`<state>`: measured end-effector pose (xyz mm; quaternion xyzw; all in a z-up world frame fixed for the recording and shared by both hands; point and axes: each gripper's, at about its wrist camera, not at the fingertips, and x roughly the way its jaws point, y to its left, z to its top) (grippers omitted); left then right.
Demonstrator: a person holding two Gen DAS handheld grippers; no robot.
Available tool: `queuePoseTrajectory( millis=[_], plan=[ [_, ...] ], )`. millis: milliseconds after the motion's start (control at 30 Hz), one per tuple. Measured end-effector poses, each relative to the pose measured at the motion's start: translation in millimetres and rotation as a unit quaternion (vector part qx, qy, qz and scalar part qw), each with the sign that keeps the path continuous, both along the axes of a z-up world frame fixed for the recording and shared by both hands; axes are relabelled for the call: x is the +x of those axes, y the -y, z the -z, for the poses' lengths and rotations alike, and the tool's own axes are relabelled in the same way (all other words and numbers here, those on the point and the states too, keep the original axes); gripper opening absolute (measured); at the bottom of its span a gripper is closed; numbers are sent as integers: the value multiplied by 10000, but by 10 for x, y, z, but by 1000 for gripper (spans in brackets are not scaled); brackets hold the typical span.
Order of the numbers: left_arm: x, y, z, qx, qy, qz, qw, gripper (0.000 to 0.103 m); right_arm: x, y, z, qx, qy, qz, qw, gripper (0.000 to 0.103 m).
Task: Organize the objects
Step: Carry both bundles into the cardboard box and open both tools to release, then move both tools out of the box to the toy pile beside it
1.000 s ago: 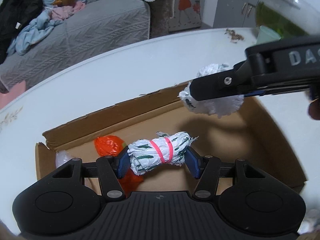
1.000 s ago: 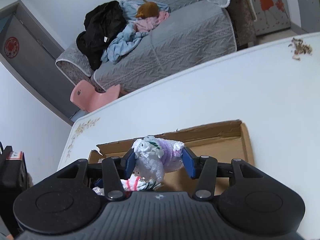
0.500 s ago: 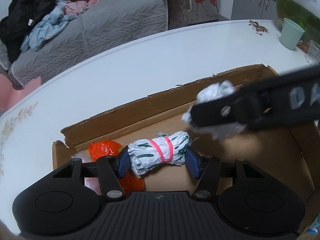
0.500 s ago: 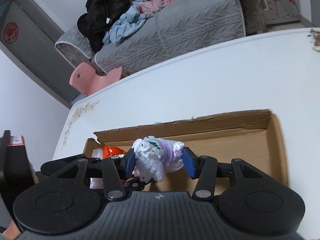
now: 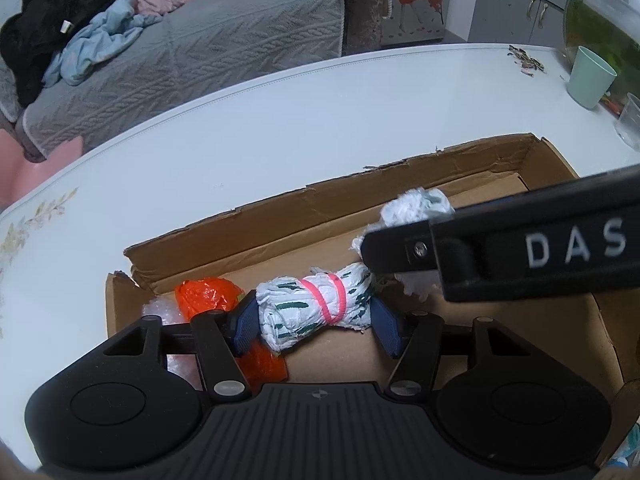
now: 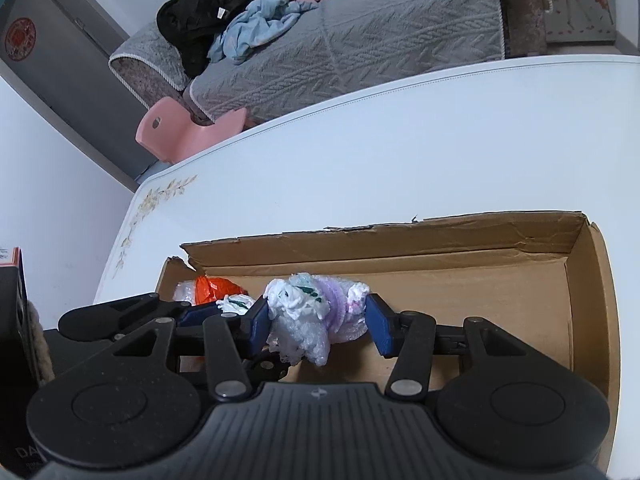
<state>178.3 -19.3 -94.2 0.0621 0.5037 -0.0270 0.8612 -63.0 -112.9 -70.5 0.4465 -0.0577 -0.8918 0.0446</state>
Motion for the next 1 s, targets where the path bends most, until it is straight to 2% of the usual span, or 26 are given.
queuePoseTrajectory(
  millis=[133,200,233,300,367,400,533,733,1000],
  plan=[
    [-30,36,-41,-20,-18,26,10000,79,7,-10,-31,-105,-27,9,9999,56],
    [-43,54,-85,-58,-32,-29,10000,89,6,13,-55,-61,-27,-4,10000,56],
    [-45,54,-106,-139,-74,-79,9998,90,5,24,-72,-50,-16,-16,10000,56],
    [-61,29,-152,-351,-161,-197,9991,91,10,26,-134,-24,7,-2,10000,58],
    [-77,-9,-188,-556,-244,-366,9975,91,4,31,-190,-52,53,23,10000,67],
    [-83,-27,-199,-644,-305,-446,9965,91,5,31,-218,-94,70,19,9999,75],
    [-88,-91,-219,-894,-543,-666,9923,91,3,115,-229,47,136,-92,9999,75],
    [-74,-92,-211,-660,-735,-566,9935,91,-8,215,-141,479,332,-143,9982,74],
    [-127,-134,-165,-576,-881,-522,9931,92,24,223,-86,636,531,-142,9965,74]
  ],
)
